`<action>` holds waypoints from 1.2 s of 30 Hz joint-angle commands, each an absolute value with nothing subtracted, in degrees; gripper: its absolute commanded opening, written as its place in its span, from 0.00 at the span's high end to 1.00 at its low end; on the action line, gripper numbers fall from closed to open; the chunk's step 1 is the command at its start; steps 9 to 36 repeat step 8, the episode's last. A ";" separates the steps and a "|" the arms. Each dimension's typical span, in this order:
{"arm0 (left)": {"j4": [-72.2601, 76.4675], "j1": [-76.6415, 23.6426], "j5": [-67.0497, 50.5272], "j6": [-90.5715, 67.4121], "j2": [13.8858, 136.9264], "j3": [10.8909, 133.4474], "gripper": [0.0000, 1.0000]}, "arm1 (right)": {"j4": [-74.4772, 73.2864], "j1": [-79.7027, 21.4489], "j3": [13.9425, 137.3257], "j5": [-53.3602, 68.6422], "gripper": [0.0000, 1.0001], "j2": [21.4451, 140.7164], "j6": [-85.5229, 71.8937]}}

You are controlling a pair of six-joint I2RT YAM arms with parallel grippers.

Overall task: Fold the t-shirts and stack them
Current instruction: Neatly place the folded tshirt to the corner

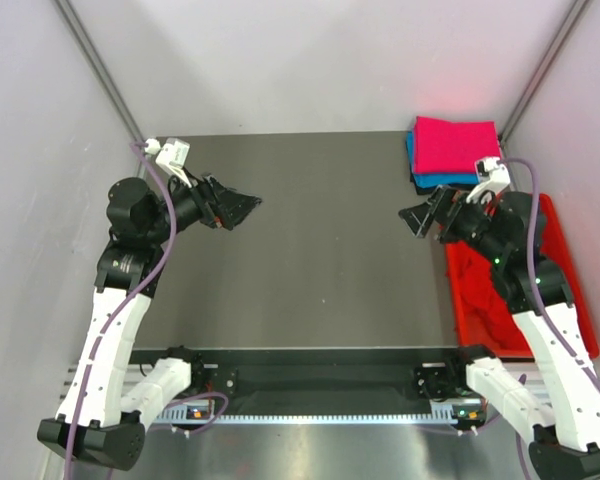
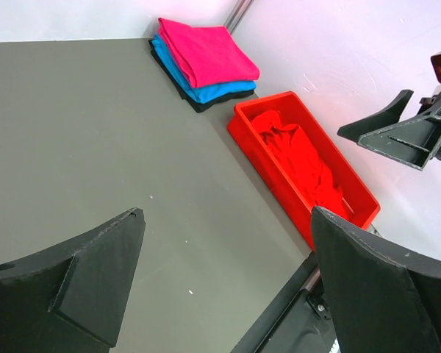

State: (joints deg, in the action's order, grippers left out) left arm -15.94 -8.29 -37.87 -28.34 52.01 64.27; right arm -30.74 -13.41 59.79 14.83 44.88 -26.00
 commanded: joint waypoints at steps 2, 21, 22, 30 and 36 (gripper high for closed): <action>-14.06 -8.09 -38.23 -28.13 50.98 63.81 0.01 | -30.85 -14.24 62.14 13.98 0.00 43.68 -26.10; -13.27 -8.09 -37.97 -28.30 50.89 63.19 0.01 | -30.68 -14.15 62.23 13.10 0.00 42.98 -25.58; -13.27 -8.09 -37.97 -28.30 50.89 63.19 0.01 | -30.68 -14.15 62.23 13.10 0.00 42.98 -25.58; -13.27 -8.09 -37.97 -28.30 50.89 63.19 0.01 | -30.68 -14.15 62.23 13.10 0.00 42.98 -25.58; -13.27 -8.09 -37.97 -28.30 50.89 63.19 0.01 | -30.68 -14.15 62.23 13.10 0.00 42.98 -25.58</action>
